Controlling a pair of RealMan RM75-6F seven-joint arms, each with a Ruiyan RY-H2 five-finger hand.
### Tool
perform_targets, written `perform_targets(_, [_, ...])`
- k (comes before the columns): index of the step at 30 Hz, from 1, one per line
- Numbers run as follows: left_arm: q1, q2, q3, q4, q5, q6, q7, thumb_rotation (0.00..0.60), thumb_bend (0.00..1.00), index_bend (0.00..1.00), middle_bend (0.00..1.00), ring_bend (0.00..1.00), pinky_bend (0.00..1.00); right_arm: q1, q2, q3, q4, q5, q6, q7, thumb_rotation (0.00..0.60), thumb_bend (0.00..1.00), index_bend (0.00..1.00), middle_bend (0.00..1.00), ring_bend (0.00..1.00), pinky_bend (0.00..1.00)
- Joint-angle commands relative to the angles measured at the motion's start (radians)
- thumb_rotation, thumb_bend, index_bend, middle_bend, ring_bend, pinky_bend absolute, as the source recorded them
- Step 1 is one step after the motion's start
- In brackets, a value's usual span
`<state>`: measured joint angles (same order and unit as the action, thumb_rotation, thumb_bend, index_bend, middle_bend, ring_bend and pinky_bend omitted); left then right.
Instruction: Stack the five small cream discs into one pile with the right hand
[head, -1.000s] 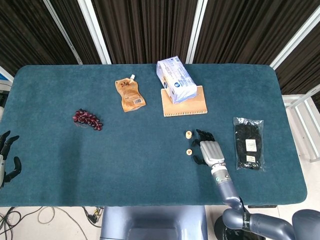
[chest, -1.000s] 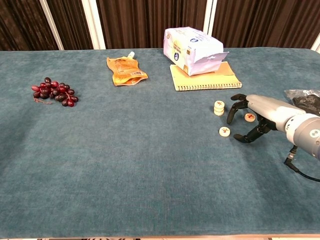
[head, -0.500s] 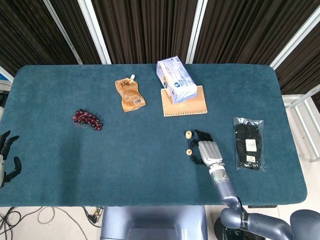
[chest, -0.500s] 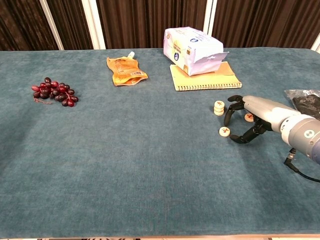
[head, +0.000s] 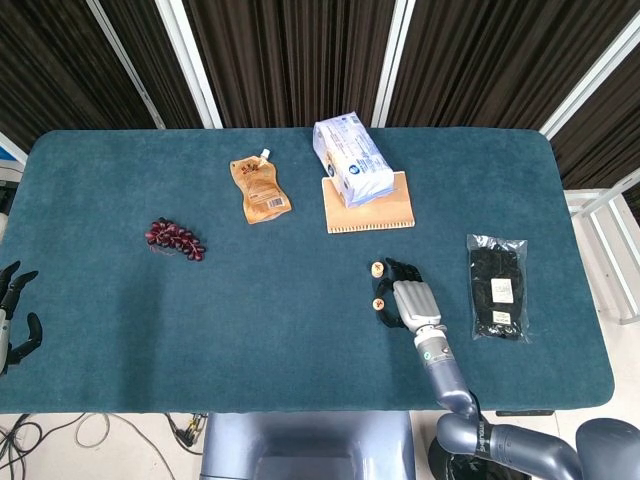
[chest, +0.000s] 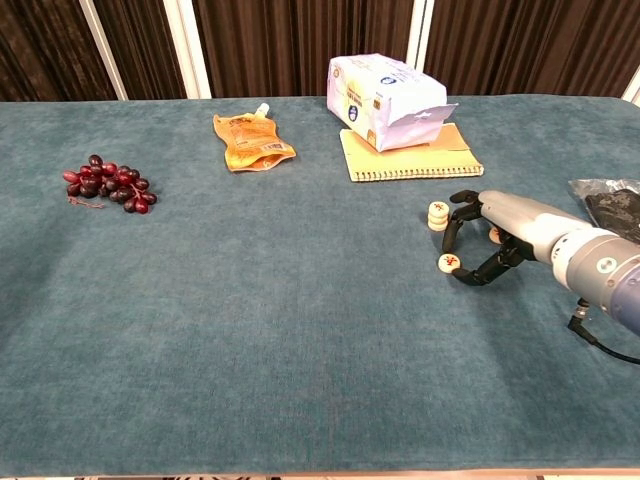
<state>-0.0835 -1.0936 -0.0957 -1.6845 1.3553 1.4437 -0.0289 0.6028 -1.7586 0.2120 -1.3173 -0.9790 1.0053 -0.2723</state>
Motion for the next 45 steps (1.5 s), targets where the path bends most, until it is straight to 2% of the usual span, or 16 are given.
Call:
perform_targets(1, [0.0,0.0,0.0,0.0,-0.001,0.0,0.0,0.6,0.62,0.16,0.0,0.0,0.0,0.0,-0.002,0.002,0.002,0.003,-0.002,-0.001,0.6,0.4,0.47,0.0,0.0,0.0])
perform_targets(33, [0.0,0.001,0.0,-0.001,-0.001,-0.001,0.001,0.6,0.62,0.16,0.0,0.0,0.0,0.005,-0.006,0.013,0.006,0.01,-0.02,-0.006,0.6,0.4,0.53,0.0,0.0,0.0])
perform_targets(45, [0.0,0.0,0.001,0.0,0.003,0.0,0.002,0.6,0.62,0.17,0.0,0.0,0.0,0.013,0.042,0.044,-0.04,0.022,-0.013,-0.016,0.6,0.4,0.53,0.0,0.0,0.0])
